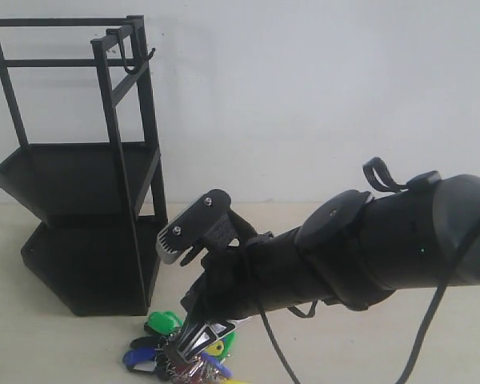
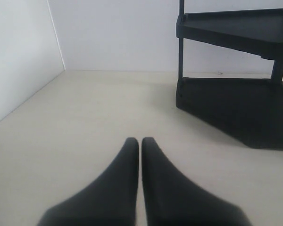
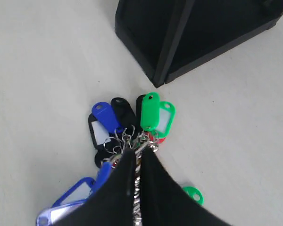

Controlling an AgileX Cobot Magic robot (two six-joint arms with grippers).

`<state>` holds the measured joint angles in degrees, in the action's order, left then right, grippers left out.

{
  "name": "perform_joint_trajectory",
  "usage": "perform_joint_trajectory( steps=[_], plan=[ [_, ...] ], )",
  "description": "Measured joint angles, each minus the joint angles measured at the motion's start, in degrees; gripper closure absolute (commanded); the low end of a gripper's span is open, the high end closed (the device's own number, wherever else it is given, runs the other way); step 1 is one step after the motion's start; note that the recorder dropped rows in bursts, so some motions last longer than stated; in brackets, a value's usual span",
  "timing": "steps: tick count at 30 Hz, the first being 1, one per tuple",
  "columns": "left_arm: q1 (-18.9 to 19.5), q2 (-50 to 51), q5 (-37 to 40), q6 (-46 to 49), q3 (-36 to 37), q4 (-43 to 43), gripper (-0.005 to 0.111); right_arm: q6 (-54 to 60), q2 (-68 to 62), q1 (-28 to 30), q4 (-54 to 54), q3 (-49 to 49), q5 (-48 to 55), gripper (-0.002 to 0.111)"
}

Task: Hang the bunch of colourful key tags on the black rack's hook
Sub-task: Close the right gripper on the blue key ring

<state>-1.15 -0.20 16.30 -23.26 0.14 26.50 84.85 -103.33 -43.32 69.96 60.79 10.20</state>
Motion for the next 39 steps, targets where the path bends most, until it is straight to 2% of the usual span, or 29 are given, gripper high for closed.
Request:
perform_joint_trajectory(
  steps=[7,9,11,15,16,30,39],
  plan=[
    [0.00,0.00,0.00,0.00,0.00,0.00,0.102,0.00,0.00,0.00,0.00,0.00,-0.10,0.108],
    [0.00,0.00,0.00,0.00,0.00,0.00,0.102,-0.14,0.00,0.00,0.00,0.00,0.01,0.105],
    [0.00,0.00,0.00,0.00,0.00,0.00,0.102,-1.00,0.00,0.00,0.00,0.00,1.76,0.095],
    [0.00,0.00,0.00,0.00,0.00,0.00,0.102,-1.64,-0.42,-0.46,0.00,0.00,7.05,0.059],
    [0.00,0.00,0.00,0.00,0.00,0.00,0.102,-1.86,-0.85,-0.55,0.00,0.00,7.56,0.054],
    [0.00,0.00,0.00,0.00,0.00,0.00,0.102,-4.21,-7.83,-0.65,-0.11,0.00,14.22,0.053],
    [0.00,0.00,0.00,0.00,0.00,0.00,0.102,-4.39,-10.68,-1.47,-0.11,0.00,13.43,0.053]
  ],
)
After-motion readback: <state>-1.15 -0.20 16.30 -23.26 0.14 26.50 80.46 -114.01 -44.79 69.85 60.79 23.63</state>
